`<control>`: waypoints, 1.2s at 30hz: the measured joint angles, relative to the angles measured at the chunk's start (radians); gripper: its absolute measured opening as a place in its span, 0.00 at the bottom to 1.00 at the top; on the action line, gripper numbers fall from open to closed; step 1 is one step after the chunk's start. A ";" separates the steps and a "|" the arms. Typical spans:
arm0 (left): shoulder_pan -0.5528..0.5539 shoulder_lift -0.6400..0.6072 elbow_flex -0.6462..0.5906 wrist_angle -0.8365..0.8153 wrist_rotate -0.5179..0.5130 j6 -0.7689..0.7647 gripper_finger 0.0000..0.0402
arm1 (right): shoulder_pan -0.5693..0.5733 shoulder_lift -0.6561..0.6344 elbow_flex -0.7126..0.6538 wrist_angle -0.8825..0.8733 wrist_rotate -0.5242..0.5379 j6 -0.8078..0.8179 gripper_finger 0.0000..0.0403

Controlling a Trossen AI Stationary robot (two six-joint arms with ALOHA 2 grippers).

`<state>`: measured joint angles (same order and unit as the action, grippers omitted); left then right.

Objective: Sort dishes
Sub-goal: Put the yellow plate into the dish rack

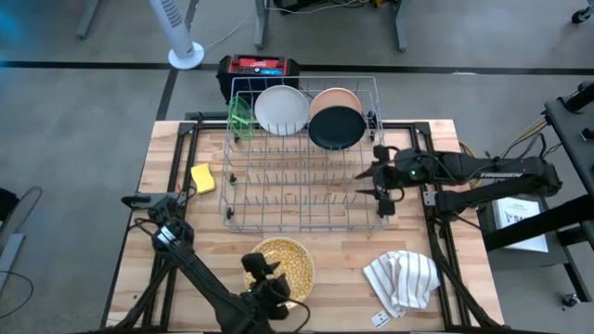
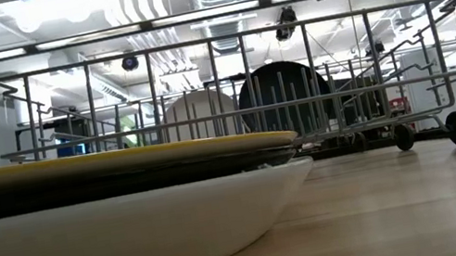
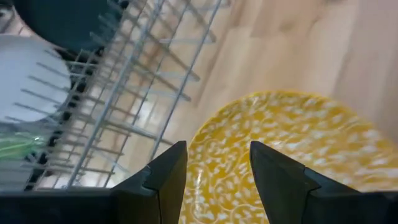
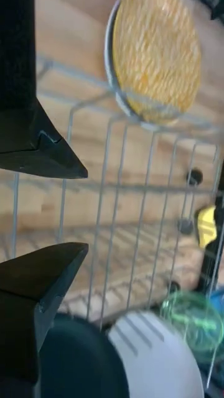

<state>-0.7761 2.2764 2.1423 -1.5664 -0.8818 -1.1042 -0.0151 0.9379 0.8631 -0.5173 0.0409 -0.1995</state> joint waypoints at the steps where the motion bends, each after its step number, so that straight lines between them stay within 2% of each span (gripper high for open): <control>1: -0.001 -0.005 0.024 -0.001 0.004 0.016 0.41 | 0.020 0.000 0.000 0.000 0.000 0.017 0.42; 3: -0.011 -0.017 0.067 -0.006 0.011 0.087 0.41 | 0.065 0.000 0.000 0.000 -0.001 0.044 0.42; 11: -0.067 -0.026 0.217 0.002 0.075 0.189 0.41 | 0.254 0.010 0.000 0.001 0.007 0.207 0.42; 17: -0.117 -0.062 0.200 -0.005 0.099 0.226 0.40 | 0.387 0.048 0.000 0.036 0.086 0.296 0.42; 19: -0.137 -0.071 0.200 -0.005 0.054 0.245 0.39 | 0.426 0.072 -0.002 0.067 0.090 0.296 0.42; 24: -0.171 -0.079 0.200 -0.005 -0.145 0.320 0.34 | 0.506 0.163 -0.024 0.250 0.092 0.279 0.42; 26: -0.173 -0.078 0.199 -0.005 -0.185 0.348 0.31 | 0.528 0.217 -0.031 0.327 0.099 0.272 0.42; 32: -0.173 -0.078 0.145 -0.004 -0.162 0.358 0.29 | 0.577 0.349 -0.032 0.371 0.232 0.339 0.39; 36: -0.193 -0.097 0.016 -0.005 -0.096 0.291 0.29 | 0.614 0.388 -0.032 0.382 0.260 0.428 0.37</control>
<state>-0.9692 2.1796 2.1585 -1.5714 -0.9775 -0.8135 0.5986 1.3254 0.8310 -0.1353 0.3007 0.2288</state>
